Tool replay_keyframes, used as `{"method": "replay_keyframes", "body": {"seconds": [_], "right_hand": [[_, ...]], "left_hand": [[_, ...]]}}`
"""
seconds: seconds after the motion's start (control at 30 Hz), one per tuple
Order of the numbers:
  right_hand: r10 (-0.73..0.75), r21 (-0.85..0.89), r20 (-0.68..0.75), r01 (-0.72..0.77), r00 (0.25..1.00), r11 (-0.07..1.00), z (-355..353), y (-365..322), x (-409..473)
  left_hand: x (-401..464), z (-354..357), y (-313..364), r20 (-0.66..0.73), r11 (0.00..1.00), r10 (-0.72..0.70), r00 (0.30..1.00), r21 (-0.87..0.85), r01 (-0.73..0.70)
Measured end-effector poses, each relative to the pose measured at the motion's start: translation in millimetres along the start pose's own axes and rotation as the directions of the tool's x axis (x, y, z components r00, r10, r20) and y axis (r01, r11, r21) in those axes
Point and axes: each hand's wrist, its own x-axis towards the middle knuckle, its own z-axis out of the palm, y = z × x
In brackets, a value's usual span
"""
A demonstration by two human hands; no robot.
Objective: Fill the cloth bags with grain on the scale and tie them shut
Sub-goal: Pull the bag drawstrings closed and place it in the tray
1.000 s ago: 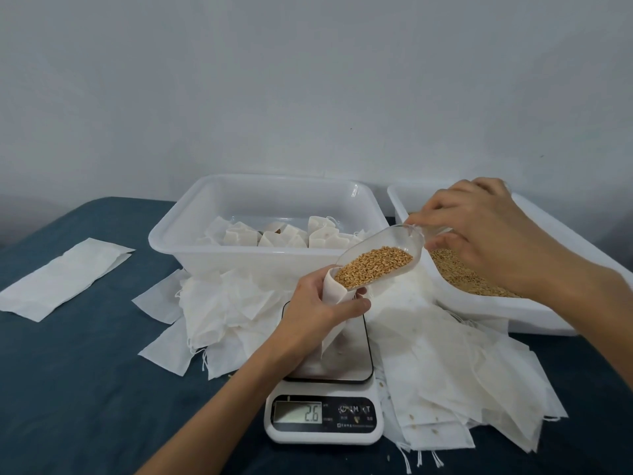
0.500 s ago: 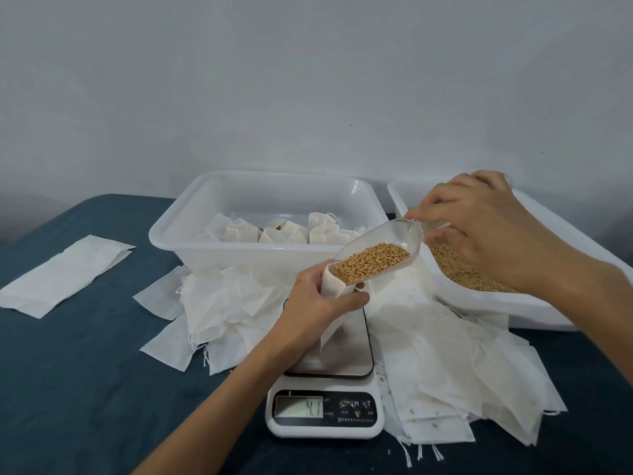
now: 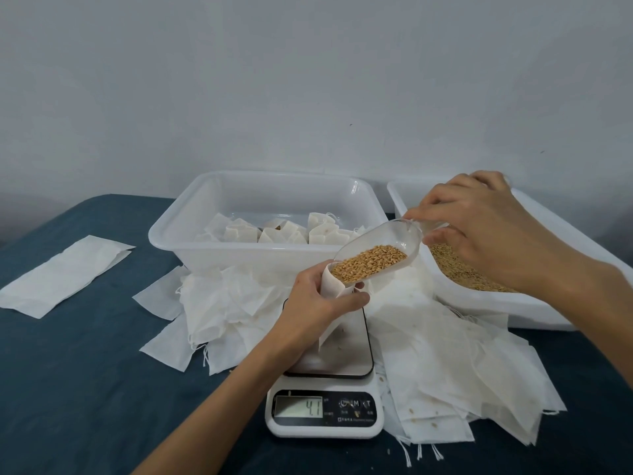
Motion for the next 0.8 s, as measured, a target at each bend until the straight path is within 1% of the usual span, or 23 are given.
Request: {"method": "replay_keyframes", "body": {"seconds": [0.8], "right_hand": [[-0.011,-0.017,-0.011,0.01,1.0,1.0,2.2,-1.8,1.1]], "left_hand": [[1.9,-2.8,-1.8,-0.015,1.0,0.004,1.0,-0.003,-0.004]]}}
